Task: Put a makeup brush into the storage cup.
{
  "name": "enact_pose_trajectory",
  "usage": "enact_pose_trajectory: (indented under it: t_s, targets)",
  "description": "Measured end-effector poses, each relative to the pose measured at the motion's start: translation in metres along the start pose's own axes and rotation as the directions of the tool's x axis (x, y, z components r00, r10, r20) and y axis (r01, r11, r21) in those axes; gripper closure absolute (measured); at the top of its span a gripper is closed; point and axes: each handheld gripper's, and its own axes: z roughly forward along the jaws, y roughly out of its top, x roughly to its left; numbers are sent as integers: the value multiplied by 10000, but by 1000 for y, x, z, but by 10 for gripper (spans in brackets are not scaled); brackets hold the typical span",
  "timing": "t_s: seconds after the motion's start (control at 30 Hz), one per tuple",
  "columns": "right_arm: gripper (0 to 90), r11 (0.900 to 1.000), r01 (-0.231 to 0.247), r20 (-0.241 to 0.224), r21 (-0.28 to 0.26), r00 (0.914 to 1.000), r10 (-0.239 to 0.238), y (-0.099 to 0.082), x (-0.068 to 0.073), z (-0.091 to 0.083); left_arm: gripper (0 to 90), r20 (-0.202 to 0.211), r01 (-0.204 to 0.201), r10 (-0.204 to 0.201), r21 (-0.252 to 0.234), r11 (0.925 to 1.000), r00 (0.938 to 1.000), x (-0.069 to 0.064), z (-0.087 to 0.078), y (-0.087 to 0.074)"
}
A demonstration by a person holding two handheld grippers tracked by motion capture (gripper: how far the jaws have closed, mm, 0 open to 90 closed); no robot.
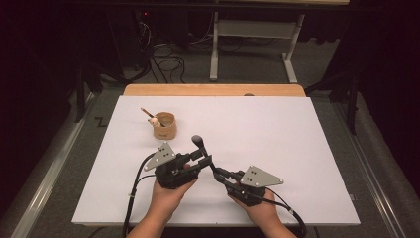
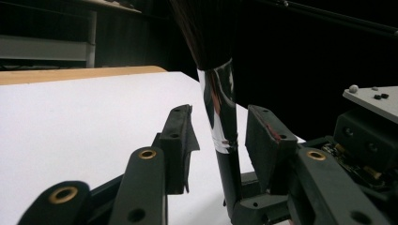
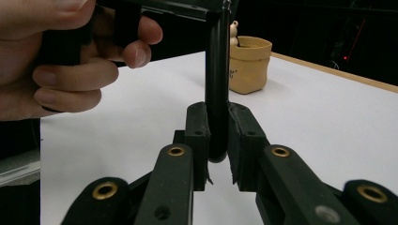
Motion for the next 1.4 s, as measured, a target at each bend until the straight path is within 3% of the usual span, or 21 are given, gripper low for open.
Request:
enact_pose_trajectory:
  t_s: [0.53, 0.9, 1.4]
  targets:
    - [806, 9999, 69, -4, 75, 10000, -69, -1, 1, 2, 734, -16, 50, -50, -131, 9999, 10000, 1, -1, 1]
    - [805, 9999, 81, 81, 108, 9999, -82, -2, 1, 3, 769, 323, 290, -286, -128, 9995, 9991, 1, 1, 1]
    - [792, 9998, 134, 68, 156, 9999, -135, -1, 3, 4, 778, 488, 271, -258, -251, 9993, 9985, -1, 1, 1]
